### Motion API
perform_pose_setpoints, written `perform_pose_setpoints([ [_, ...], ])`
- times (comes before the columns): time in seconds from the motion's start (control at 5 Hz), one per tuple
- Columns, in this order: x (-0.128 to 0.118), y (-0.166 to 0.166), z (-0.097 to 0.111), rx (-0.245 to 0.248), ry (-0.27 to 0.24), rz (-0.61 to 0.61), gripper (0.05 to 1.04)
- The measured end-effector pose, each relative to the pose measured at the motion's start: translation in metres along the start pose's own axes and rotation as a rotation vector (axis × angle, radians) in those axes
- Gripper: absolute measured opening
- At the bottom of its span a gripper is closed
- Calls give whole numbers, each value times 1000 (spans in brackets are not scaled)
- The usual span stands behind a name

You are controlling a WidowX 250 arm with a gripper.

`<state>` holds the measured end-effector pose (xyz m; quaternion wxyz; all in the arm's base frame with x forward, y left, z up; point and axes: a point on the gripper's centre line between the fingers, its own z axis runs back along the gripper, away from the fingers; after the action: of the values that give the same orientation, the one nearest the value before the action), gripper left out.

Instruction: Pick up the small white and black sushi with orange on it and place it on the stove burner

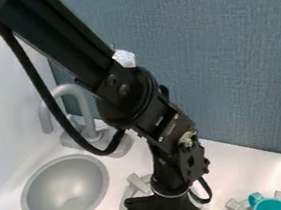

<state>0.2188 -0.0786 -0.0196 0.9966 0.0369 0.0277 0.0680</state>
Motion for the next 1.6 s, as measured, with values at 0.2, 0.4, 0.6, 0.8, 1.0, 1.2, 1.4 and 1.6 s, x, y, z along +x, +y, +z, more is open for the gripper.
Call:
perform_pose_setpoints([
  [0.2,-3,1,-5,12,19,-4,1008],
  [0.4,-5,-24,-5,6,3,-89,1008],
  [0.6,-15,-58,-9,-60,-17,-214,1008],
  [0.8,-20,-79,-16,-131,-44,-332,1008],
  [1.0,-23,-87,-28,-145,-15,-343,1008],
  [1.2,-22,-88,-35,-125,16,-328,1008],
  [1.4,-20,-88,-40,-109,29,-314,1008],
  [1.6,-18,-91,-49,-121,25,-310,1008],
])
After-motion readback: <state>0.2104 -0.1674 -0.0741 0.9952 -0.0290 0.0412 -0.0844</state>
